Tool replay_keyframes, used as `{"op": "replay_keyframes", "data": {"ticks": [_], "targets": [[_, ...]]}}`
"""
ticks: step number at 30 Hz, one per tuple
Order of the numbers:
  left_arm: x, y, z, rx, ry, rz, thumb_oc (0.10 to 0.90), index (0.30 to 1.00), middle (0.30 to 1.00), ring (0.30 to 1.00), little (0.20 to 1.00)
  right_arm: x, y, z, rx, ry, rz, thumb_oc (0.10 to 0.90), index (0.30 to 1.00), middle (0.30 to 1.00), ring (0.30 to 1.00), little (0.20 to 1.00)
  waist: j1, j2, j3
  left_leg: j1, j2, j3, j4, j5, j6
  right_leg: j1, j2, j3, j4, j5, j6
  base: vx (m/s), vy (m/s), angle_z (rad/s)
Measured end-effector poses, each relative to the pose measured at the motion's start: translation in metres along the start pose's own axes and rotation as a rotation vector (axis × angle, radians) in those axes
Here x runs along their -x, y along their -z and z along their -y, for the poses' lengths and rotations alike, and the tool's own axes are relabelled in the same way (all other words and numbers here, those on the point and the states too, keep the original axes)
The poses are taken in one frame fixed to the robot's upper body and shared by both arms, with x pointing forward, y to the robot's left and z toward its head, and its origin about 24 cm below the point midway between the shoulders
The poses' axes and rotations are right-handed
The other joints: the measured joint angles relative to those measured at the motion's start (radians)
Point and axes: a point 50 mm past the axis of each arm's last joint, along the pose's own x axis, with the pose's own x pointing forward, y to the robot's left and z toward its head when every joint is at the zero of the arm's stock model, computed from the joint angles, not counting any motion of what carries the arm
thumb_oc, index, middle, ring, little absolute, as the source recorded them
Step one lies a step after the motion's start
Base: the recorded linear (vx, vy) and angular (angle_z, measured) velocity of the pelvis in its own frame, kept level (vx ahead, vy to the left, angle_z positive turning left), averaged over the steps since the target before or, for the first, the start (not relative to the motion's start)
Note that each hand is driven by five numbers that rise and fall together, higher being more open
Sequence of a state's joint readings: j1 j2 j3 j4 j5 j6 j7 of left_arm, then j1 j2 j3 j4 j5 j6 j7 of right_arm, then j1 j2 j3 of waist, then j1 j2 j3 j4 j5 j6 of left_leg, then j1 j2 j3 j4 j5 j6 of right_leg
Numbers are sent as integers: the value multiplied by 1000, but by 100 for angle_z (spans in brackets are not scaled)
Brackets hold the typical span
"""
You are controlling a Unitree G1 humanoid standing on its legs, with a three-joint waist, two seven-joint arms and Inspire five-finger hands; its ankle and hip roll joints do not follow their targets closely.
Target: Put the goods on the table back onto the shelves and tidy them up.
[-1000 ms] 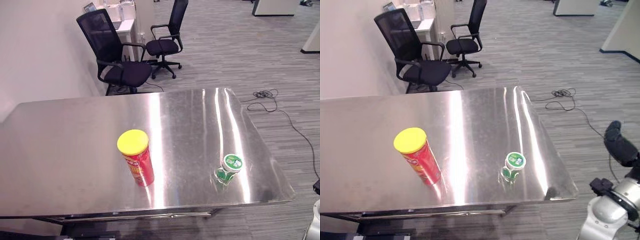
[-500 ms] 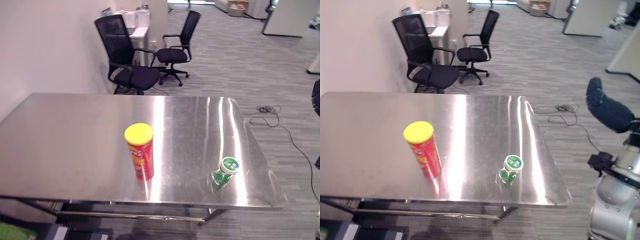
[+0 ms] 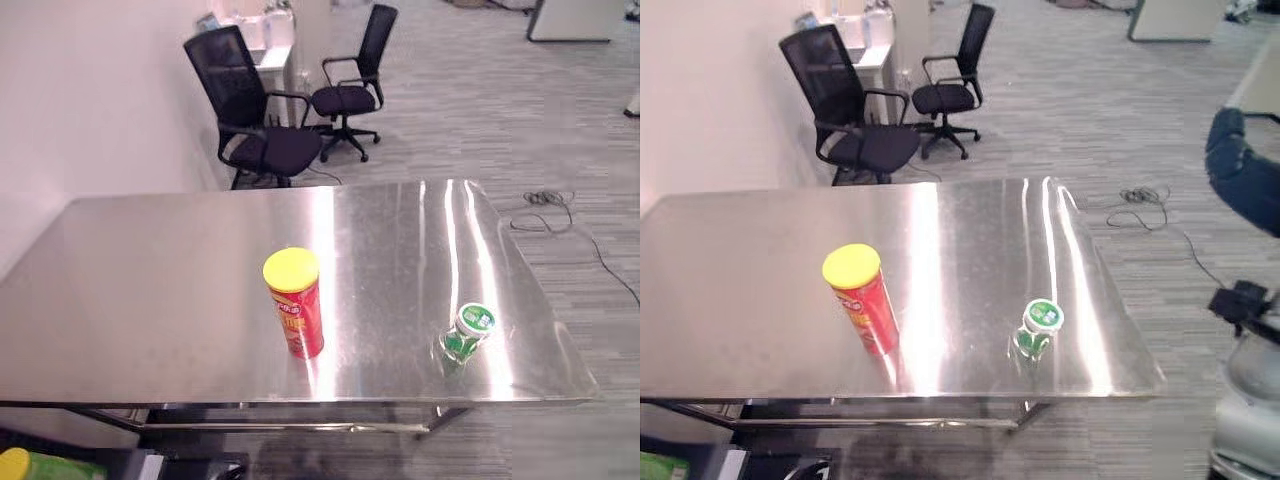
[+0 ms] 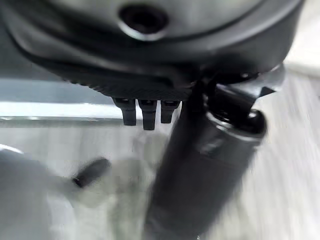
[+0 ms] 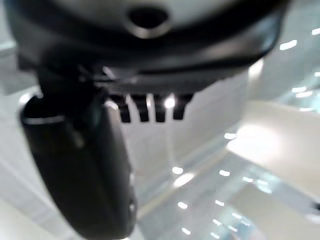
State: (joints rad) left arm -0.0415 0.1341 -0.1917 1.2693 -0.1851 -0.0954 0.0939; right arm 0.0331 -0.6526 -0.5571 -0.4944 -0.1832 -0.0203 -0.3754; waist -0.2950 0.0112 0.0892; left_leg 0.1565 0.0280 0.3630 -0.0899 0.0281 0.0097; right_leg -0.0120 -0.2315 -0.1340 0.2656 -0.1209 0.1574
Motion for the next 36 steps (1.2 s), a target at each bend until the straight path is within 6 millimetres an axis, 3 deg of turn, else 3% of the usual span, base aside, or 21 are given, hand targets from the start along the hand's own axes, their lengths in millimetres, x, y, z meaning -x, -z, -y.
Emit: {"op": "replay_keyframes", "data": {"ticks": [1,2,6,8,9,10,12,13,14,15,16,17,18,20,21,22,23,26,29,34,36], "targets": [[-1,-8,-5,11,-19,34,800,900,900,900,900,2,-2,-10,-30,-35,1,800,900,900,900,900,1,-25,1,-4,-7,16,0,-6,-10,37,0,-29,-115,22,3,-169,67,-69],[-2,-11,-8,27,-27,43,800,900,900,900,900,3,-2,-15,-41,-53,-5,800,900,900,900,900,-8,-27,6,-7,-2,16,0,-1,-16,43,9,-28,-140,46,0,-100,32,-54],[0,1,5,11,16,0,800,900,900,900,900,13,4,-26,-98,-79,-70,800,900,900,900,900,-15,-63,23,15,-3,32,21,0,-16,56,16,-57,-137,76,-12,-299,98,-10],[2,9,7,25,31,-22,800,900,900,900,900,18,3,-34,-155,-108,-97,800,900,900,900,900,9,-49,27,9,16,39,14,-2,-18,33,29,-88,-127,109,-13,-287,51,-34],[3,16,8,17,43,-45,800,900,900,900,900,20,4,-41,-199,-150,-119,800,900,900,900,900,23,-27,43,-4,48,58,1,4,-11,31,45,-56,-154,152,7,-260,-39,-17],[4,18,8,16,44,-51,800,900,900,900,900,20,6,-42,-203,-164,-127,800,900,900,900,900,35,-24,49,-10,59,71,2,18,-7,17,36,-50,-87,115,-9,-264,-114,2],[4,19,3,13,32,-55,800,900,900,900,900,21,13,-43,-182,-180,-149,800,900,900,900,900,52,-25,49,-15,70,71,16,22,-1,1,1,-37,135,56,-3,-140,-115,20],[4,19,-8,30,3,-46,800,900,900,900,900,21,19,-43,-175,-176,-176,800,900,900,900,900,114,-23,33,-20,85,72,17,14,10,13,-26,-1,260,46,7,-234,-233,-6],[3,13,-21,26,-37,-24,800,900,900,900,900,17,12,-42,-197,-173,-143,800,900,900,900,900,184,-55,11,-30,89,83,11,48,-7,90,-82,0,222,29,47,-359,-370,-28],[4,14,-36,16,-67,-15,800,900,900,900,900,12,5,-41,-198,-181,-106,800,900,900,900,900,231,-88,6,-46,91,80,23,87,-17,169,-86,-10,124,-13,78,-392,-346,-31],[5,12,-55,36,-113,-8,800,900,900,900,900,5,-1,-38,-176,-205,-50,800,900,900,900,900,284,-130,-20,-103,119,63,72,131,-40,226,-37,-52,-84,-93,11,-354,-243,-55],[7,16,-67,93,-164,-18,800,900,900,900,900,4,-3,-41,-198,-195,-41,800,900,900,900,900,327,-155,-45,-158,167,37,99,186,-31,260,20,-51,-252,-63,-12,-281,-126,-40],[7,20,-64,122,-165,-34,800,900,900,900,900,3,-4,-41,-208,-191,-39,800,900,900,900,900,329,-148,-43,-201,212,15,135,212,-37,281,81,-47,-333,0,-52,-227,-86,-26],[11,32,-56,171,-140,-43,800,900,900,900,900,5,-3,-41,-232,-199,-50,800,900,900,900,900,321,-139,-42,-193,172,-18,108,168,-60,278,121,-41,-345,11,-68,-124,-7,13],[15,47,-48,199,-125,-71,800,900,900,900,900,9,1,-40,-242,-224,-73,800,900,900,900,900,287,-109,-50,-136,133,0,37,170,-54,277,157,-44,-336,11,-69,-137,18,24],[18,57,-44,253,-134,-95,800,900,900,900,900,14,7,-39,-244,-244,-111,800,900,900,900,900,250,-83,-52,-120,147,11,4,166,-53,270,188,-46,-339,9,-72,-132,46,3],[18,60,-42,298,-140,-106,800,900,900,900,900,22,13,-39,-252,-278,-153,800,900,900,900,900,242,-64,-50,-124,154,9,-2,166,-53,256,202,-29,-339,11,-79,-106,79,-10],[19,67,-37,354,-143,-148,800,900,900,900,900,57,22,-55,-375,-474,-300,800,900,900,900,900,186,-47,-59,-127,146,8,-4,144,-78,260,193,-31,-338,13,-84,-16,72,-1],[11,42,-27,235,-67,-82,800,900,900,900,900,85,12,-77,-554,-658,-369,800,900,900,900,900,179,-49,-57,-127,75,-3,-4,118,-60,264,124,-56,-335,8,-74,34,97,23],[8,30,-20,242,-31,-41,800,900,900,900,900,90,18,-86,-625,-687,-415,800,900,900,900,900,199,-68,-58,-130,38,-4,0,109,-46,265,88,-66,-333,3,-53,23,40,8],[7,26,-23,236,-22,-29,800,900,900,900,900,93,23,-93,-663,-657,-449,800,900,900,900,900,199,-91,-51,-136,31,-16,1,109,-44,268,82,-80,-332,2,-50,24,42,13]]}}
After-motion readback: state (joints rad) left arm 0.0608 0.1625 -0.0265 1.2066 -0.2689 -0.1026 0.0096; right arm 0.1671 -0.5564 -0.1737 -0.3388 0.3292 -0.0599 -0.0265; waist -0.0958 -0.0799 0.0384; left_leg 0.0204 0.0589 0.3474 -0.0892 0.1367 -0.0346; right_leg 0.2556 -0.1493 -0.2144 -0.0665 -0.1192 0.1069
